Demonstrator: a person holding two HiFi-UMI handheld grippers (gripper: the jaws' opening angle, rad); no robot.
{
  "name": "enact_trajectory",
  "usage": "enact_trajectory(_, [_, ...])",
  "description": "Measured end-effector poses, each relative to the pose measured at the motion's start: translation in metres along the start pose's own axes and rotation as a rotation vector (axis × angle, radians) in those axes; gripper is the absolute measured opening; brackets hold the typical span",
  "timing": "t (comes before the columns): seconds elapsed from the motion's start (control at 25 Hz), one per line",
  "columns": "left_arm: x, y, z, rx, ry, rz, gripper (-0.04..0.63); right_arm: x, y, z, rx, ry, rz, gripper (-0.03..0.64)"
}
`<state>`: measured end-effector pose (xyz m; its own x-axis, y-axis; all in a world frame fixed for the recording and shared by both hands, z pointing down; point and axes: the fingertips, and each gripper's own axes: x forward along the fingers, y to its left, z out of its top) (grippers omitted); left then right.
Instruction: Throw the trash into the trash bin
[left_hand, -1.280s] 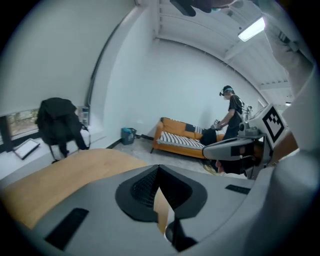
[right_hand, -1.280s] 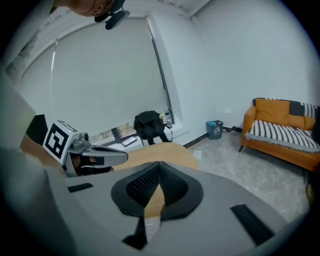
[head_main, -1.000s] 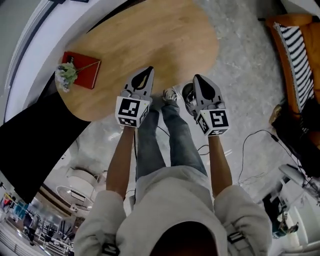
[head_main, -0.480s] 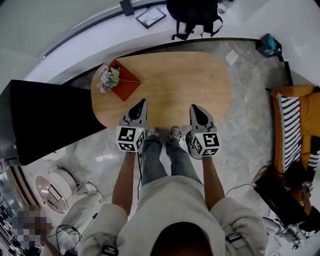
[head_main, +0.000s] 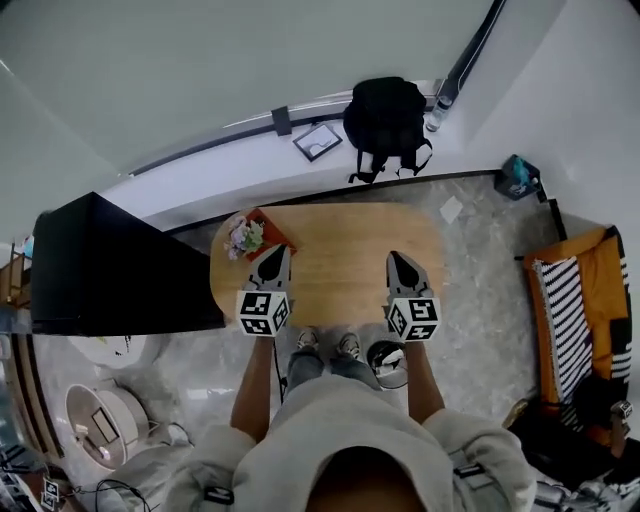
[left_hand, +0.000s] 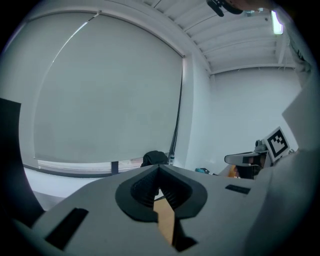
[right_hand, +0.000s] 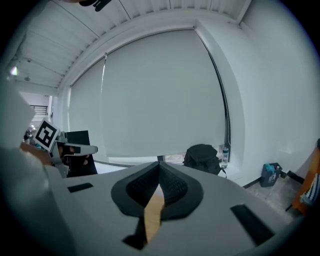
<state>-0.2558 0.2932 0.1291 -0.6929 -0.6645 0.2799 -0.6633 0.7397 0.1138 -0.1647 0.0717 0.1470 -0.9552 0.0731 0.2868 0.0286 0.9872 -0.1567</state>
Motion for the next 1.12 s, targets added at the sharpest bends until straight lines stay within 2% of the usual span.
enact_trajectory(0.2, [0.000,-0.013,0.049,0.046,-0.067,-0.002,0.017,-0.014,-0.020,0.061,-0.060,-0.077,0.000,0.028])
enact_trajectory(0.44, [-0.013,0.011,0.088,0.072,-0.107,0.040,0.017,-0.014,-0.016,0.100,-0.071,-0.127,-0.005,0.028])
enact_trajectory(0.56, [-0.015,0.015,0.099,0.085,-0.114,0.048,0.017,-0.008,-0.011,0.113,-0.078,-0.144,0.005,0.028])
enact_trajectory(0.68, [-0.014,0.019,0.105,0.067,-0.129,0.048,0.017,0.001,-0.003,0.121,-0.098,-0.149,0.005,0.028])
enact_trajectory(0.84, [-0.014,0.015,0.102,0.092,-0.113,0.029,0.017,0.006,0.007,0.121,-0.107,-0.145,0.006,0.028])
enact_trajectory(1.12, [-0.012,0.015,0.098,0.092,-0.114,0.010,0.017,0.010,0.017,0.125,-0.136,-0.138,0.009,0.028])
